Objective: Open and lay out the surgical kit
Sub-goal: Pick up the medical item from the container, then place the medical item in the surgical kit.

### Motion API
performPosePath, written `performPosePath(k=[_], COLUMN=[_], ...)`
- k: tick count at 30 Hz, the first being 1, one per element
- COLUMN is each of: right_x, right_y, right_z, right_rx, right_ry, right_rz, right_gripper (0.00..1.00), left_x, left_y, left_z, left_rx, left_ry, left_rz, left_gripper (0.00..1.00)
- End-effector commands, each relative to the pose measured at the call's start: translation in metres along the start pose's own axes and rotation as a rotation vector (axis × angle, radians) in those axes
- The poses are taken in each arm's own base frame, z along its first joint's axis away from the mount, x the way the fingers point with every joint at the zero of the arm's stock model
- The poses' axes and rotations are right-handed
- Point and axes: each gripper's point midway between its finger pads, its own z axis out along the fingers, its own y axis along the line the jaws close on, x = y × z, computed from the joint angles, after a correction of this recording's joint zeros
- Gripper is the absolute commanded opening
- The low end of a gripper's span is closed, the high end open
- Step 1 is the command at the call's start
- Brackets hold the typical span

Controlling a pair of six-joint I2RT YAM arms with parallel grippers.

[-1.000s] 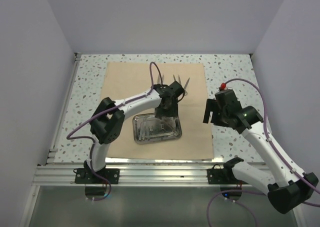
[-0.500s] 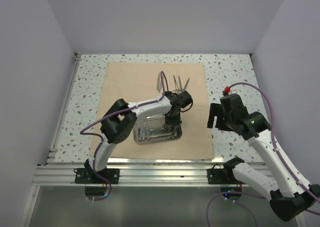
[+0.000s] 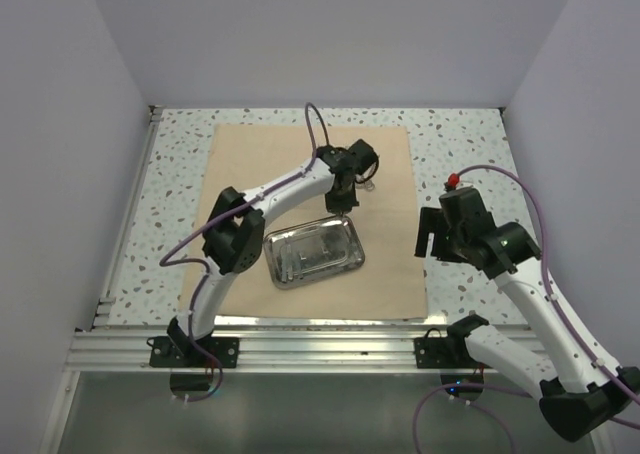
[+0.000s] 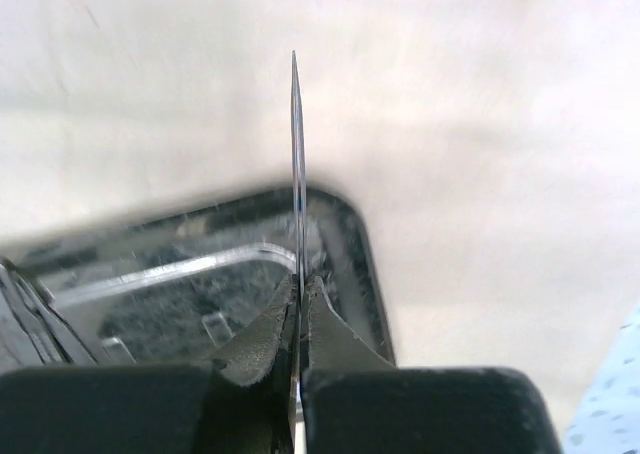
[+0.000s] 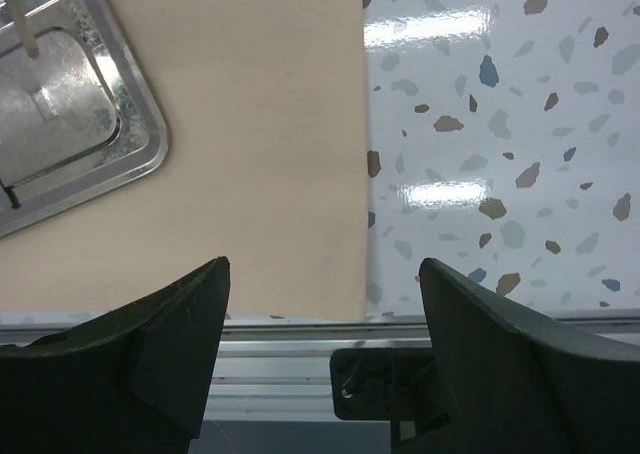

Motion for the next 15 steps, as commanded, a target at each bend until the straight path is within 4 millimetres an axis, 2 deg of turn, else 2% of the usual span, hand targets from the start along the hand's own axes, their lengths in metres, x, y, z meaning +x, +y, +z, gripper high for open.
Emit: performPosePath(k=[1, 2, 3, 4, 6, 7, 10, 11, 12, 14, 15], right_x=[-0.013, -0.015, -0.016, -0.019, -0.023, -0.025, -0.031, -0.035, -0.035, -0.039, -0.039], right_y=[0.002, 0.003, 0.005, 0.005, 0.008, 0.01, 0.015, 0.018, 0.019, 0.021, 0.021], right_z=[-0.003, 0.0, 0.002, 0.004, 0.009, 0.011, 0.018, 0.019, 0.023, 0.024, 0.027], right_rx=[0.012, 0.015, 0.016, 0.021, 0.03, 0.029, 0.036, 0.033, 0.041, 0.046, 0.054], right_ry=[-0.031, -0.029, -0.025, -0.03, -0.022, -0.023, -0.012, -0.015, -0.002, -0.001, 0.01], right_rz=[0.0, 0.0, -0.001, 0.003, 0.002, 0.001, 0.003, 0.004, -0.001, -0.001, -0.002], right_gripper=[0.8, 0.8, 0.8, 0.81, 0.8, 0.8, 0.8, 0.8, 0.8, 0.8, 0.8], left_x=[-0.059, -0.077, -0.087, -0.094, -0.122, -0.135, -0.165, -0.183, -0.188, -0.21, -0.213], left_y=[0.009, 0.01, 0.011, 0.013, 0.018, 0.027, 0.029, 0.031, 0.033, 0.033, 0.034], left_z=[-0.026, -0.033, -0.034, -0.03, -0.031, -0.025, -0.013, -0.012, -0.001, 0.001, 0.013], left_rx=[-0.006, 0.011, 0.019, 0.014, 0.04, 0.041, 0.073, 0.087, 0.078, 0.096, 0.091], left_ry=[-0.137, -0.167, -0.18, -0.187, -0.235, -0.245, -0.315, -0.359, -0.366, -0.418, -0.418], left_rz=[0.016, 0.01, 0.008, 0.009, 0.011, 0.002, 0.028, 0.037, 0.045, 0.057, 0.065], left_gripper=[0.0, 0.0, 0.0, 0.0, 0.0, 0.0, 0.0, 0.0, 0.0, 0.0, 0.03])
